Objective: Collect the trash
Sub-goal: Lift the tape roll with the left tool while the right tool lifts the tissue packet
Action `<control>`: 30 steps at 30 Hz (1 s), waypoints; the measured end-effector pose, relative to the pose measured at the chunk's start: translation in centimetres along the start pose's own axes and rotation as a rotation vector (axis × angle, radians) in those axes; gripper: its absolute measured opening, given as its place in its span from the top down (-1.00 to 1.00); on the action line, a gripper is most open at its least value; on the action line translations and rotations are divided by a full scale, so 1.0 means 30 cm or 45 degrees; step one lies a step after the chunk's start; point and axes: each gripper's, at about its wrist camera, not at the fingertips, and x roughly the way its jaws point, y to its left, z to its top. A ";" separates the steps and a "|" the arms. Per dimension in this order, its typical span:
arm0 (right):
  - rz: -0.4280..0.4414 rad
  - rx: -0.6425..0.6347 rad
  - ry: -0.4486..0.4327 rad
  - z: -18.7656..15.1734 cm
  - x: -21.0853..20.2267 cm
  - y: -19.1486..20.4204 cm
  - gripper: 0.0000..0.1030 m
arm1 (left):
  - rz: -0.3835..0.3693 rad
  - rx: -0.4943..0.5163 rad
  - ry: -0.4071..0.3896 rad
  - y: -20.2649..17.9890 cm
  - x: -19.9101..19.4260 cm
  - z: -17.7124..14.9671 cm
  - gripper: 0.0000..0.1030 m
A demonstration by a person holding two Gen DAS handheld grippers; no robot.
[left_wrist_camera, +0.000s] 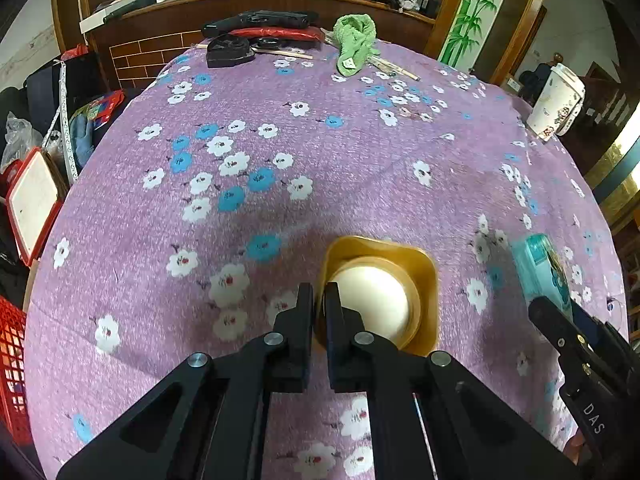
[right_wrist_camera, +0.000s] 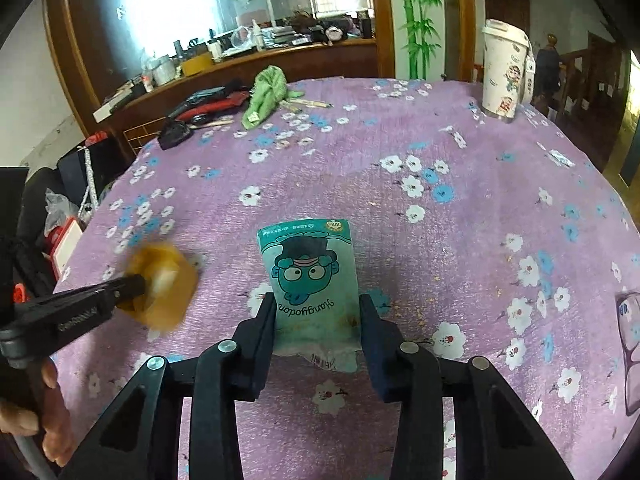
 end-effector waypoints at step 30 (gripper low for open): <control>0.133 -0.301 -0.097 -0.074 -0.072 0.214 0.19 | 0.130 -0.011 -0.294 0.132 -0.343 -0.301 0.90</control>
